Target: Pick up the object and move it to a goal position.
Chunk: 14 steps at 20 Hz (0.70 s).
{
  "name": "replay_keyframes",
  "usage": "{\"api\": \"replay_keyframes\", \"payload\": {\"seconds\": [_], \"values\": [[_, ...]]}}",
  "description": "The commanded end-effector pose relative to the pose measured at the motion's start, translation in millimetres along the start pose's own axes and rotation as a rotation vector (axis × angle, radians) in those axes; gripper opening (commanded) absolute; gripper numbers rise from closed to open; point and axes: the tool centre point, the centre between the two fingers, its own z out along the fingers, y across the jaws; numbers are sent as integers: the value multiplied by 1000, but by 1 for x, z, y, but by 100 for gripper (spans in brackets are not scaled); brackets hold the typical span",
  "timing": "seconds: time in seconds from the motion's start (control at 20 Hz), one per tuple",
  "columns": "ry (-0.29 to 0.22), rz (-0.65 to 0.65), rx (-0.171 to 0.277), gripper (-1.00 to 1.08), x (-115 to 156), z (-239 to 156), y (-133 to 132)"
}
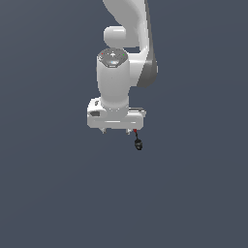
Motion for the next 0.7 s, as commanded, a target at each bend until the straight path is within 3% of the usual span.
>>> {"api": "replay_keyframes", "payload": {"seconds": [0.0,0.65], "values": [[0,0,0,100,0,0,0],[-38,45,-11,100,-8,9,23]]}}
